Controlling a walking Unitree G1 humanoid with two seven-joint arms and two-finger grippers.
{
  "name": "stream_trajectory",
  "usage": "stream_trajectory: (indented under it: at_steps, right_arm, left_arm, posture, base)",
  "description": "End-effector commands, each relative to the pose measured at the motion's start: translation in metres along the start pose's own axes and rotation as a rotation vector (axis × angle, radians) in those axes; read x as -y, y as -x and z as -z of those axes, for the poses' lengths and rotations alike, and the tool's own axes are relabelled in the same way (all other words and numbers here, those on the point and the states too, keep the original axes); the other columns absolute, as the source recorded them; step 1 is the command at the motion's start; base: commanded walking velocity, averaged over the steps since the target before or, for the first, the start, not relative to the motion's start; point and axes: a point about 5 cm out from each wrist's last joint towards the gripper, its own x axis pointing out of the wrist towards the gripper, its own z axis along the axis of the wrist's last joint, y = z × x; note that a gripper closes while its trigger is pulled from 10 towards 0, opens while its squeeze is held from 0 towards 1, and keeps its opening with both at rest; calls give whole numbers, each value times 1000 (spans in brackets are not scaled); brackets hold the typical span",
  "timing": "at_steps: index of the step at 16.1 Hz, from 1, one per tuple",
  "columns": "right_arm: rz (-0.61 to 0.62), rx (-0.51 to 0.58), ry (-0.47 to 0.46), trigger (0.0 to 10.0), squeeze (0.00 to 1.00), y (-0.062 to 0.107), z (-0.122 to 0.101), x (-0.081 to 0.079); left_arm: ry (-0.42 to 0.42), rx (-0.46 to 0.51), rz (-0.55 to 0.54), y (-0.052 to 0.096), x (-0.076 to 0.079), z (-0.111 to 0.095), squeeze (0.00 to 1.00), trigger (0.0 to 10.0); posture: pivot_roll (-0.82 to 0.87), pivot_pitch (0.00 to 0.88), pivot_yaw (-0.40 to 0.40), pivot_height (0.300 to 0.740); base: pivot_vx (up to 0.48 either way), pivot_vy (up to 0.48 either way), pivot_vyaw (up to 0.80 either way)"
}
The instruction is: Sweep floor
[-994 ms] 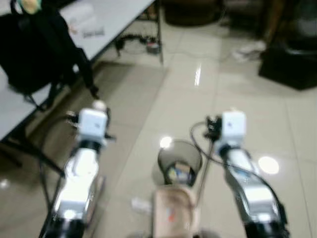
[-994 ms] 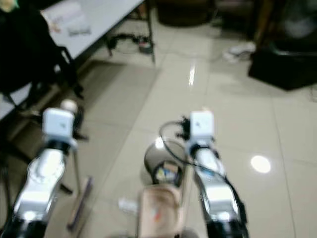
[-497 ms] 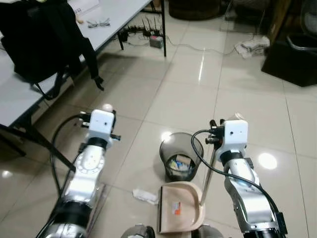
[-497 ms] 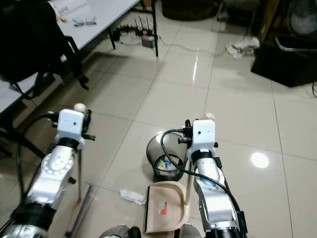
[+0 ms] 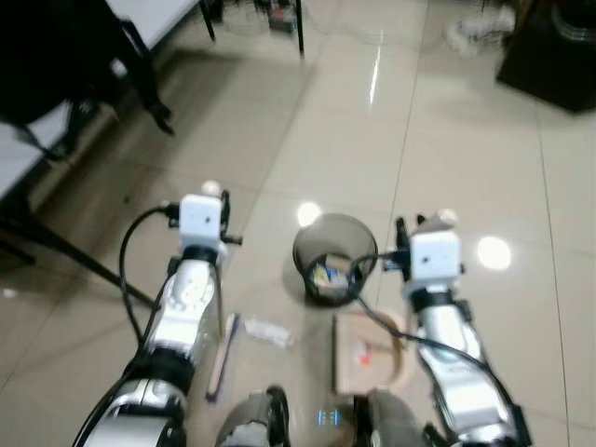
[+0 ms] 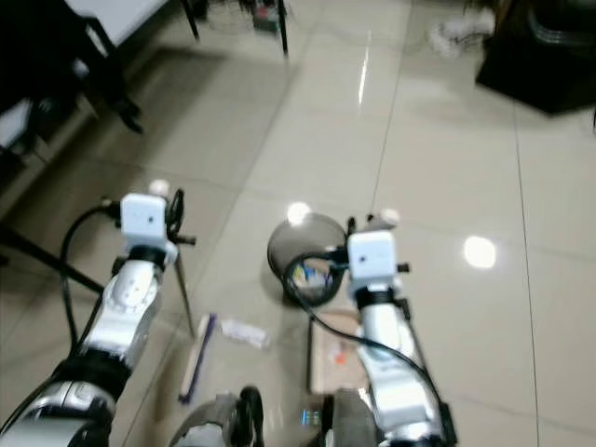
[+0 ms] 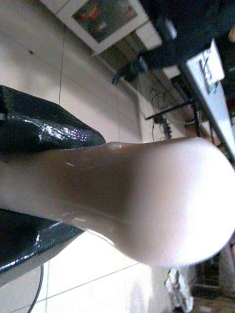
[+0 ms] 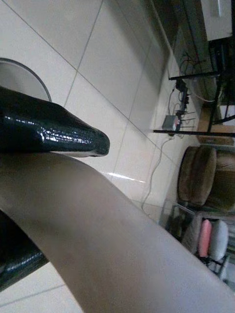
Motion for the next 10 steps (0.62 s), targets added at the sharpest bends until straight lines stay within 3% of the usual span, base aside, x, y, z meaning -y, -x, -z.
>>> stream_trajectory:
  at_steps: [1, 7, 10]
  right_arm:
    - [14, 52, 9, 10000, 0, -1, -6, -8]
    - [42, 137, 23, 10000, 0, -4, -20, -28]
    - [61, 161, 31, 10000, 0, -7, -23, -33]
  left_arm:
    - [-31, 22, -16, -2, -3, -1, 0, 10000]
    - [-43, 104, -48, -17, -1, -14, 0, 10000]
    - [18, 125, 21, -28, 19, -26, 0, 10000]
  posture:
    - [-75, 392, 129, 740]
    - [-76, 452, 132, 740]
    - [-80, 461, 135, 740]
  base:
    - [0, 0, 0]
    - [0, 0, 0]
    - [0, 0, 0]
